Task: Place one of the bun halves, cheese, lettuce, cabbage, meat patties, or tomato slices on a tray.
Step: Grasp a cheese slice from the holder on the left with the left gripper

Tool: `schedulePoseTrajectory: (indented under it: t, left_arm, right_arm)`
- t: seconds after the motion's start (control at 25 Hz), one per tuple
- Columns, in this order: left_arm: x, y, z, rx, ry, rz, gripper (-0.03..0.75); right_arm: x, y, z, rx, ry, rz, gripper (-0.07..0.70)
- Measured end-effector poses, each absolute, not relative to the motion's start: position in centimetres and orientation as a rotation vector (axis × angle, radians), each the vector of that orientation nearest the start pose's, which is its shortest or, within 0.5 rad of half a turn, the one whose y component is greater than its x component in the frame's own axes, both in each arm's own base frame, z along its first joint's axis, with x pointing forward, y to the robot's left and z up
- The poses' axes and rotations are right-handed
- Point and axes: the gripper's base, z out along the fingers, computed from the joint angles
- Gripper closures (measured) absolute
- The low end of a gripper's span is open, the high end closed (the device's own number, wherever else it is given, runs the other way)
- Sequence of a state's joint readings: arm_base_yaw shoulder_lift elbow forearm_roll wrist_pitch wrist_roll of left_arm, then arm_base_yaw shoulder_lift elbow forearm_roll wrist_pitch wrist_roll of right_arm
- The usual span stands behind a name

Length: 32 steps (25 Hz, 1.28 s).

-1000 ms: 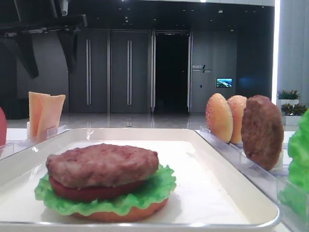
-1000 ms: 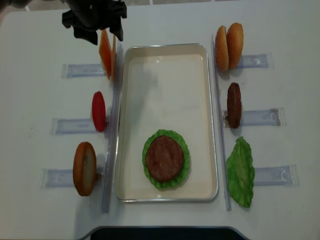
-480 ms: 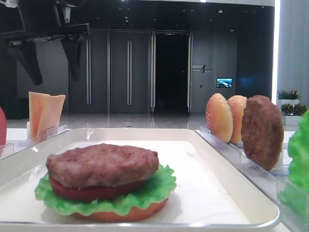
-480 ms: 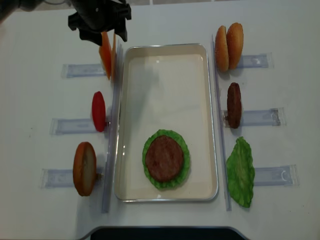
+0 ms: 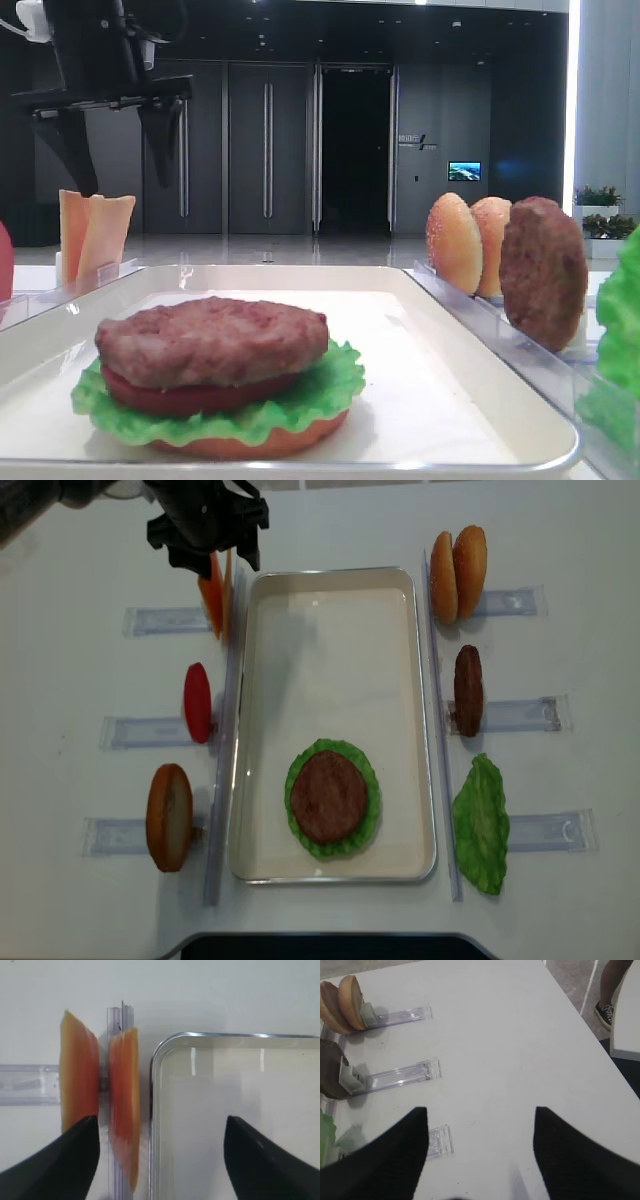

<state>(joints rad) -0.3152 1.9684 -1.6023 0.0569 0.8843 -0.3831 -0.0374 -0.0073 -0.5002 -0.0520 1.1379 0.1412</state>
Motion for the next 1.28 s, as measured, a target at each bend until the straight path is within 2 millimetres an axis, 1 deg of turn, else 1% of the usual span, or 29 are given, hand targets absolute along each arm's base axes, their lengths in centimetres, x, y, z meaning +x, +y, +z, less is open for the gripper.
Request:
schedulePoseTrajectory:
  t: [0.28,0.36,0.4,0.72,0.88,1.0,1.28]
  left_arm:
    - [41.4,-13.1,23.6,-0.054,2.723,-0.132,0.169]
    - [41.4,-13.0,23.5,-0.049,2.723,-0.116,0.183]
    - [41.6,-13.0,23.0,-0.05,2.732,-0.103,0.187]
    - [41.8,-12.9,21.6,-0.046,2.768,-0.065,0.19]
    - [41.8,-12.8,21.5,-0.04,2.77,-0.05,0.203]
    - [41.8,-12.7,21.5,-0.03,2.771,-0.029,0.253]
    - [41.7,-12.4,21.5,-0.01,2.785,0.024,0.43]
  right_arm:
    - [-1.0,-0.4,27.1,0.194,2.104,-0.001,0.171]
    - [-1.0,-0.4,27.1,0.194,2.104,-0.001,0.171]
    - [-1.0,-0.4,27.1,0.194,2.104,-0.001,0.171]
    - [-1.0,-0.4,27.1,0.194,2.104,-0.001,0.171]
    - [-1.0,-0.4,27.1,0.194,2.104,-0.001,0.171]
    - [-1.0,-0.4,27.1,0.194,2.104,-0.001,0.171]
    - [-1.0,-0.4,27.1,0.194,2.104,-0.001,0.171]
